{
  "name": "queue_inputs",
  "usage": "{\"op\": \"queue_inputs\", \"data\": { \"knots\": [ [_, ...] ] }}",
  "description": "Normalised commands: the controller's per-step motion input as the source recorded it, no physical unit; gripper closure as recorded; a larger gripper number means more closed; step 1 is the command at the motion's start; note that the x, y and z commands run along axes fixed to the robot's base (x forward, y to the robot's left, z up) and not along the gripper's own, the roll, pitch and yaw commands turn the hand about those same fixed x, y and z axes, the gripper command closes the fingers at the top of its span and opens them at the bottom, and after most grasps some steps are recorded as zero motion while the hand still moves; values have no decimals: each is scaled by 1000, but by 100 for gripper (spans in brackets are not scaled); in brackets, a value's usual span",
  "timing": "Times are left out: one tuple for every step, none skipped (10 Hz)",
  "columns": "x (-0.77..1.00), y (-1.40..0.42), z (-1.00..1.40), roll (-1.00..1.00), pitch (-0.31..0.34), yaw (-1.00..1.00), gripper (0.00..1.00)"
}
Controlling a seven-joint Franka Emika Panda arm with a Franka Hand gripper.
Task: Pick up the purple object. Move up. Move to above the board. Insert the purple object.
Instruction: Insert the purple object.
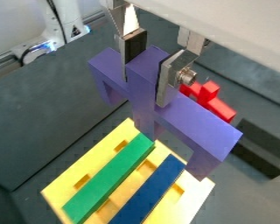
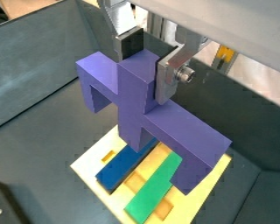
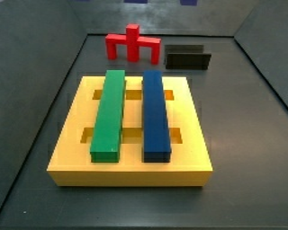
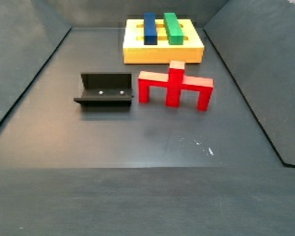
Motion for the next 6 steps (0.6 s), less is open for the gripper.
{"op": "queue_inputs", "data": {
  "knots": [
    [0, -389, -114, -457, 0, 134, 100],
    [0, -491, -226, -396, 0, 126, 100],
    [0, -754, -380, -134, -50, 77, 100],
    [-31, -917, -480, 0, -126, 23, 100],
    [0, -843, -511, 30, -111, 23, 100],
    [0, -646, -594, 40, -141, 60, 100]
  ]
}}
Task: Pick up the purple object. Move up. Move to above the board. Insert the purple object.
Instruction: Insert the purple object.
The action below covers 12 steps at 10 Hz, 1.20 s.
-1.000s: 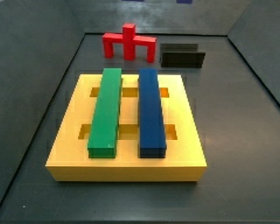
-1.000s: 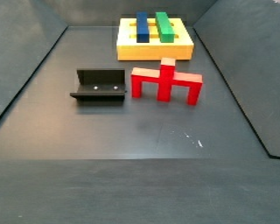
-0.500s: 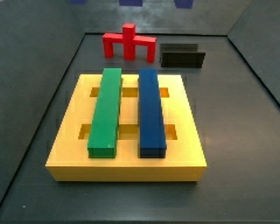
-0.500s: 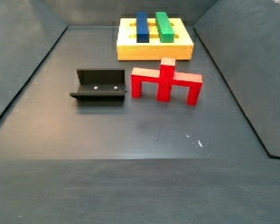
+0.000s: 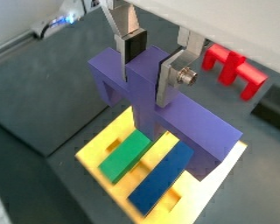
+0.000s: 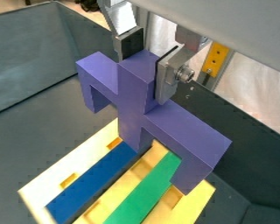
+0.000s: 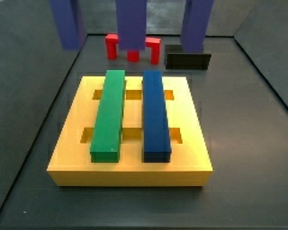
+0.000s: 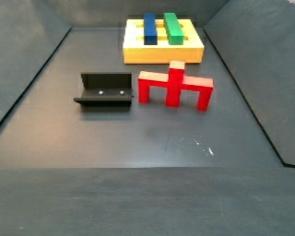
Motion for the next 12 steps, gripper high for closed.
{"op": "queue_inputs", "data": {
  "knots": [
    [0, -434, -743, 77, -146, 60, 100],
    [280, -246, -843, 183, -57, 109, 100],
    [391, -89, -854, 176, -20, 177, 100],
    [363, 0, -789, 214, -6, 237, 100],
    [80, 0, -611, 239, -17, 266, 100],
    [-43, 0, -394, 303, -1, 260, 100],
    [-54, 0, -377, 301, 0, 211, 100],
    [-383, 0, -349, 216, -41, 40, 100],
    [-69, -6, -226, 61, -27, 97, 100],
    [0, -66, -206, 17, -6, 83, 100],
    [0, -111, -206, 0, -1, 40, 100],
    [0, -146, -237, -1, -21, 60, 100]
  ]
}}
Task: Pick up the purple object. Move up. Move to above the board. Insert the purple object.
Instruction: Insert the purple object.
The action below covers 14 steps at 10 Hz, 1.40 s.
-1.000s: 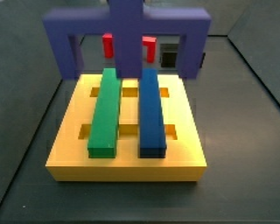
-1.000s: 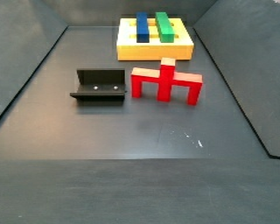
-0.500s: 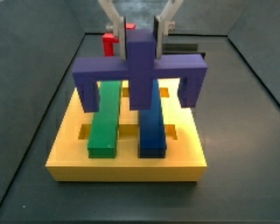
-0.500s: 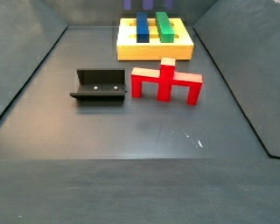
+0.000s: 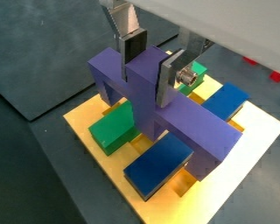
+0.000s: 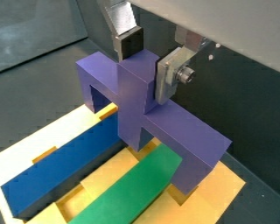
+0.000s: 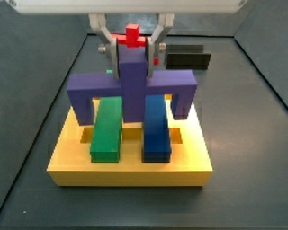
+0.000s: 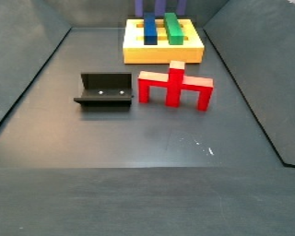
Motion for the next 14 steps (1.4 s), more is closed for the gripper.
{"op": "queue_inputs", "data": {
  "knots": [
    [0, -109, -269, 0, -27, 51, 100],
    [-17, -66, -246, 0, -16, 34, 100],
    [0, -51, -240, 0, -1, 20, 100],
    [0, -14, -251, 0, 0, 11, 100],
    [57, -3, -251, -13, 0, 9, 100],
    [14, 0, -269, -16, -10, 3, 100],
    [63, 0, -263, -20, -6, 0, 100],
    [103, 0, -211, -13, 0, 0, 100],
    [40, 0, -129, -36, 0, 0, 100],
    [0, -20, 0, -166, -31, -97, 100],
    [0, 0, 0, -230, -47, -151, 100],
    [-54, 0, 0, -254, -51, -209, 100],
    [-94, 0, 0, -250, -57, -254, 100],
    [-31, 0, -17, -210, -51, -283, 100]
  ]
}}
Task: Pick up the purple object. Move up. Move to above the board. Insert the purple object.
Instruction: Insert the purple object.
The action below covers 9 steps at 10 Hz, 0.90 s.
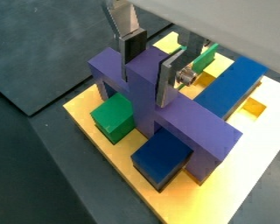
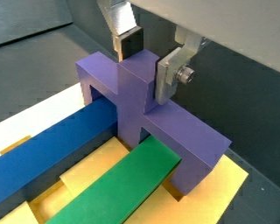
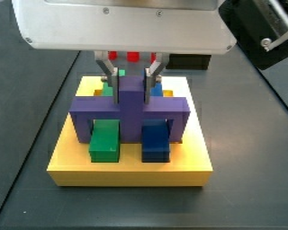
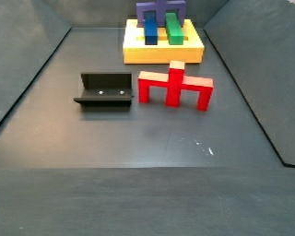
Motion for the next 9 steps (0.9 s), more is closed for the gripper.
{"op": "queue_inputs", "data": {
  "knots": [
    [-26, 0, -31, -204, -54, -214, 100],
    [0, 0, -106, -174, -44, -109, 100],
    [40, 0, -249, -97, -20, 0, 100],
    [206, 0, -349, 0, 0, 0, 100],
    [149, 0, -249, 43, 0, 49, 100],
    [69, 0, -374, 36, 0, 51, 100],
    [0, 0, -546, -24, -76, 54, 100],
    [0, 0, -474, -56, -73, 66, 100],
    [0, 0, -471, -54, -76, 74, 100]
  ]
}}
